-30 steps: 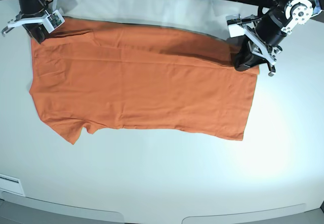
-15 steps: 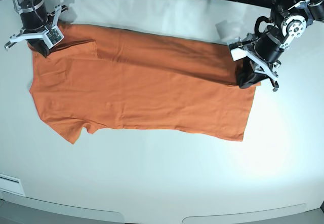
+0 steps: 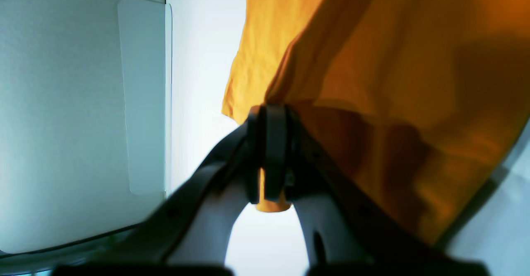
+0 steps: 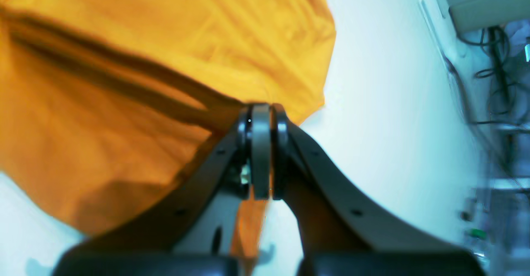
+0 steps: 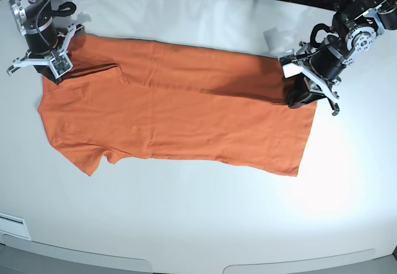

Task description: Fold the T-shirt properly

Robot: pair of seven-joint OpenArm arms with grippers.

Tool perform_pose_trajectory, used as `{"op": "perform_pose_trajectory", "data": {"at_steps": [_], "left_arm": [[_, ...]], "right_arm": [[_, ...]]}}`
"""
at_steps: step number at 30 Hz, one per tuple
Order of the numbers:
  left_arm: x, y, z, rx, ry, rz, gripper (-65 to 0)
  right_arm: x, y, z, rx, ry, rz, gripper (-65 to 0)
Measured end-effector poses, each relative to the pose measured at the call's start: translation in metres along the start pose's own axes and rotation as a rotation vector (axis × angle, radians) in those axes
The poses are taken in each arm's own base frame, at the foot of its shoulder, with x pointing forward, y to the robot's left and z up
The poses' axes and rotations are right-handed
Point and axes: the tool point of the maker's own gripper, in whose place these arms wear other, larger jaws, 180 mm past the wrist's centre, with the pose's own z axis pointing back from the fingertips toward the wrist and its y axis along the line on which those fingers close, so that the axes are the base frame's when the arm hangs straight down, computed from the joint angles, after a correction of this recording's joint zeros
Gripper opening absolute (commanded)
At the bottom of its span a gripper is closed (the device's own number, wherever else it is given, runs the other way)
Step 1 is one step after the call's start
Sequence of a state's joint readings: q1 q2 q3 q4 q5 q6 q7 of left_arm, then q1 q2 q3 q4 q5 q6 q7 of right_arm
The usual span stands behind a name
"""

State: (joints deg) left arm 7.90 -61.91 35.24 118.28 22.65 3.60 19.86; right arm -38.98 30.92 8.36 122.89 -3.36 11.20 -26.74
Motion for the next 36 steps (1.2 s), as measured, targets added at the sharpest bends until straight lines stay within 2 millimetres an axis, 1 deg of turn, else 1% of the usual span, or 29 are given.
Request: {"op": "perform_pose_trajectory", "data": {"at_steps": [2,5,7,8,9,10,11,12,13,14,15,16,17,19,22,23,25,26,27,29,30,32,34,36], "left_arm": [[0.0,-0.001,0.0,-0.002,0.001,0.006,-65.0],[0.0,-0.002,0.0,-0.012,0.002,0.03,-64.8],[0.0,-0.004,0.0,-0.019,0.002,0.053,-45.4],[-0.001,-0.003,0.0,-0.015,0.003,0.068,-36.9],[-0.001,0.001,0.0,0.006,0.005,0.083,-31.0],[-0.001,0.007,0.0,0.043,0.006,0.1,-29.4],[-0.002,0.014,0.0,0.082,0.01,0.12,-29.5],[-0.002,0.016,-0.001,0.097,0.009,0.144,-30.2],[-0.001,0.015,-0.001,0.095,0.008,0.186,-34.6],[-0.001,0.012,-0.002,0.081,0.009,0.227,-41.5],[0.0,0.008,-0.003,0.067,0.012,0.265,-51.1],[0.001,0.005,-0.004,0.059,0.017,0.293,-61.7],[0.003,0.003,-0.005,0.054,0.014,0.318,-65.0],[0.005,0.001,-0.006,0.054,0.015,0.335,-65.0],[0.005,0.0,-0.007,0.059,0.022,0.351,-65.0],[0.006,0.0,-0.008,0.06,0.022,0.357,-65.0],[0.009,-0.004,-0.008,0.04,0.013,0.367,-65.0],[0.009,-0.01,-0.009,0.004,0.014,0.36,-65.0],[0.013,-0.019,-0.009,-0.046,0.004,0.349,-65.0],[0.021,-0.037,-0.01,-0.153,-0.021,0.361,-65.0],[0.019,-0.043,-0.011,-0.185,-0.017,0.377,-65.0],[0.008,-0.05,-0.018,-0.21,0.014,0.396,-65.0],[0.001,-0.06,-0.025,-0.252,0.033,0.422,-65.0],[-0.001,-0.074,-0.03,-0.3,0.032,0.435,-65.0]], "right_arm": [[0.004,0.002,0.0,0.015,-0.02,-0.029,-65.0],[0.003,0.01,0.0,0.054,-0.017,-0.01,-64.1],[0.003,0.007,0.0,0.039,-0.019,-0.025,-45.8],[0.003,-0.002,0.0,-0.012,-0.018,-0.047,-36.4],[0.002,-0.011,0.001,-0.062,-0.015,-0.068,-29.9],[0.001,-0.02,0.001,-0.112,-0.012,-0.083,-28.0],[0.001,-0.025,0.002,-0.143,-0.011,-0.092,-28.3],[0.0,-0.027,0.002,-0.154,-0.011,-0.1,-29.5],[0.0,-0.027,0.002,-0.155,-0.01,-0.102,-32.3],[0.0,-0.027,0.002,-0.154,-0.01,-0.102,-37.6],[0.0,-0.027,0.002,-0.154,-0.01,-0.103,-45.5],[-0.001,-0.027,0.002,-0.155,-0.006,-0.103,-55.2],[-0.002,-0.027,0.003,-0.155,0.003,-0.104,-65.0],[-0.002,-0.027,0.005,-0.153,0.017,-0.116,-65.0],[0.003,-0.024,0.009,-0.14,0.005,-0.139,-65.0],[0.005,-0.017,0.009,-0.101,-0.001,-0.137,-65.0],[0.004,0.004,0.008,0.015,0.015,-0.132,-65.0],[0.003,0.015,0.009,0.071,0.024,-0.139,-65.0],[0.001,0.02,0.009,0.098,0.033,-0.145,-65.0],[-0.005,0.023,0.007,0.115,0.06,-0.152,-65.0],[-0.009,0.023,0.006,0.115,0.07,-0.154,-65.0],[-0.021,0.027,0.002,0.126,0.102,-0.163,-65.0],[-0.036,0.042,-0.002,0.205,0.139,-0.186,-65.0],[-0.051,0.058,-0.007,0.287,0.182,-0.221,-65.0]]}}
